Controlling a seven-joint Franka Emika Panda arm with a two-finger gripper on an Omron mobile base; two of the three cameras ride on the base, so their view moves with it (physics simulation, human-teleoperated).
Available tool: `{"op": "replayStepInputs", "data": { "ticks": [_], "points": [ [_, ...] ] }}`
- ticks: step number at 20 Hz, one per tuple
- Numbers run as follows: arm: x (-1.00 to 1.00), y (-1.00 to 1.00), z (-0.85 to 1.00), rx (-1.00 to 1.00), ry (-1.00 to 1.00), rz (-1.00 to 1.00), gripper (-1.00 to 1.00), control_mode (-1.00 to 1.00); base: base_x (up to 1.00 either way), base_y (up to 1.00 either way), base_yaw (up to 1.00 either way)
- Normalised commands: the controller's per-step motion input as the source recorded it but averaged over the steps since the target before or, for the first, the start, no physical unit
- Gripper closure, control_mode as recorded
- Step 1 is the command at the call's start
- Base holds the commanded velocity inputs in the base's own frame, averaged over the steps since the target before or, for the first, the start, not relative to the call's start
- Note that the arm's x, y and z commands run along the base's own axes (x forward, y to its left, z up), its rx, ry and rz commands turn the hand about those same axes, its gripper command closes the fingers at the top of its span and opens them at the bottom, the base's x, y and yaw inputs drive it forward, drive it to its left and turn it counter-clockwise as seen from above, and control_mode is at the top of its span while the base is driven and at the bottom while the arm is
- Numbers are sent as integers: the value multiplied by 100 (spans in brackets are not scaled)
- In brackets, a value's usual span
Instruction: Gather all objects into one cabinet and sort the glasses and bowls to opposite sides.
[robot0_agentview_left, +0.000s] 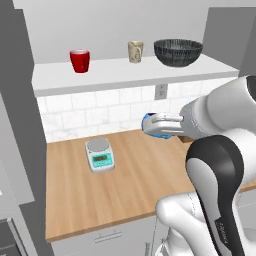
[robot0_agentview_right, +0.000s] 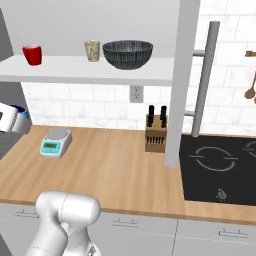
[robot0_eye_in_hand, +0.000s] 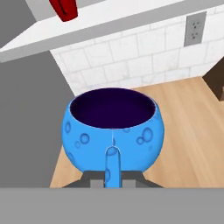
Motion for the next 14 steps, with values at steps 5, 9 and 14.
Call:
{"op": "replayStepInputs", "data": {
  "ticks": [5, 9, 14],
  "points": [
    [0, 0, 0, 0, 0, 0, 100, 100, 45, 20, 0],
    [0, 0, 0, 0, 0, 0, 100, 100, 32, 14, 0],
    [-2, 2, 0, 0, 0, 0, 100, -100, 28, 8, 0]
  ]
}}
